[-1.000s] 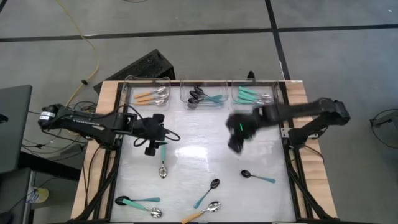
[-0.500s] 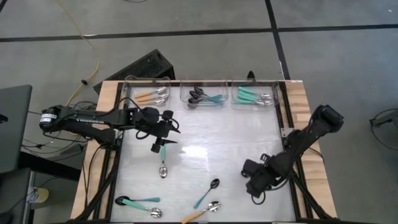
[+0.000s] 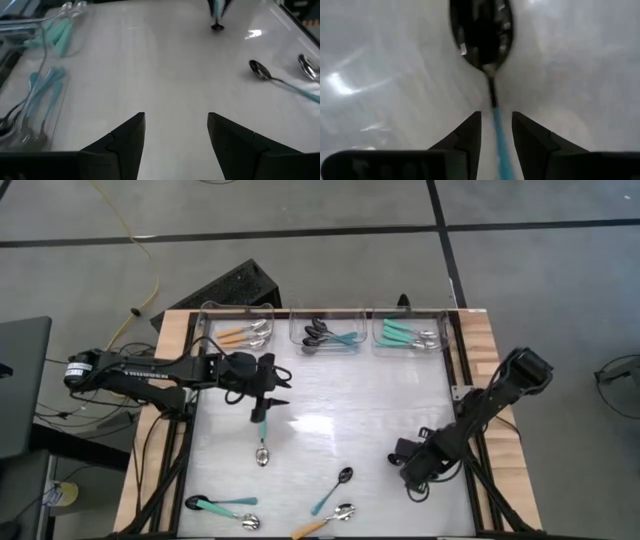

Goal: Sort silverware by color (type)
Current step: Put the blue spoon into the middle transparent bin, then put the light green spoon into the right transparent bin, then adjust the spoons

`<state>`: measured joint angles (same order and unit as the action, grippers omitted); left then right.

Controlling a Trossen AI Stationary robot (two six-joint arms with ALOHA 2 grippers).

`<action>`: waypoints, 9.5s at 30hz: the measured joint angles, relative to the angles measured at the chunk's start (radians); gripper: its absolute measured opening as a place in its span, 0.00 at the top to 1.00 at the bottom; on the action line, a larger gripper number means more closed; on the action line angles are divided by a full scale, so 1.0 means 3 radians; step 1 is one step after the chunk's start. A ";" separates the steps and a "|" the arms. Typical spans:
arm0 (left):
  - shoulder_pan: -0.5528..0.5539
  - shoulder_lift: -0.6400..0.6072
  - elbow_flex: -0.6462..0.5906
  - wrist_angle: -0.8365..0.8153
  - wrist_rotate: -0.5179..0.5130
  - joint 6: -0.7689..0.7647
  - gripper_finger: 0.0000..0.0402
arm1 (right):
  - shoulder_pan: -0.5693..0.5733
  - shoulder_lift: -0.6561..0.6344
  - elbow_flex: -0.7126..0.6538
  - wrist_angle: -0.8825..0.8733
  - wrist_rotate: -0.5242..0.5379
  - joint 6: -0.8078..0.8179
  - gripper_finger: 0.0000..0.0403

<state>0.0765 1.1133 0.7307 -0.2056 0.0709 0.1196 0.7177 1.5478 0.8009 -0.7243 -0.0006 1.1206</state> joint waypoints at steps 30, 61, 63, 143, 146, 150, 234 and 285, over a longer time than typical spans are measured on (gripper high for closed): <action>-0.0047 -0.0003 0.0000 -0.0398 -0.0259 -0.0812 0.50 | -0.1033 -0.0932 -0.0465 0.0607 -0.0018 -0.1165 0.95; -0.0279 -0.0004 0.0000 -0.0559 -0.0403 -0.1172 0.50 | -0.4194 0.1949 0.3744 -0.0352 -0.0081 -0.4635 0.91; -0.0296 -0.0004 0.0000 -0.0596 -0.0434 -0.1228 0.50 | -0.4192 0.2089 0.3863 -0.0531 -0.0080 -0.4638 0.88; 0.0422 0.0687 0.0476 0.0475 0.3087 -0.0552 0.95 | -0.1721 -0.0727 0.0079 0.3373 0.0694 -0.3328 0.73; 0.0421 0.0674 0.0476 0.1317 0.3086 -0.0965 0.95 | -0.1759 -0.0609 0.0122 0.3819 0.0694 -0.3376 0.73; 0.0421 0.0674 0.0477 0.2061 0.2973 -0.1322 0.95 | -0.1783 -0.0482 0.0438 0.3981 0.0551 -0.3560 0.71; 0.0900 -0.1140 0.0479 -0.0816 0.0680 -0.0991 0.57 | -0.4605 -0.1713 -0.1279 0.3256 0.2073 0.0338 0.95; 0.0708 -0.0984 0.0477 -0.0873 0.0799 -0.0936 0.57 | -0.4575 -0.2433 -0.0725 0.3689 0.1922 -0.1068 0.25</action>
<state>0.2890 0.8181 0.8738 -0.4676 0.3107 -0.1612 -0.6547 0.8180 0.5833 0.3823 0.5761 0.8001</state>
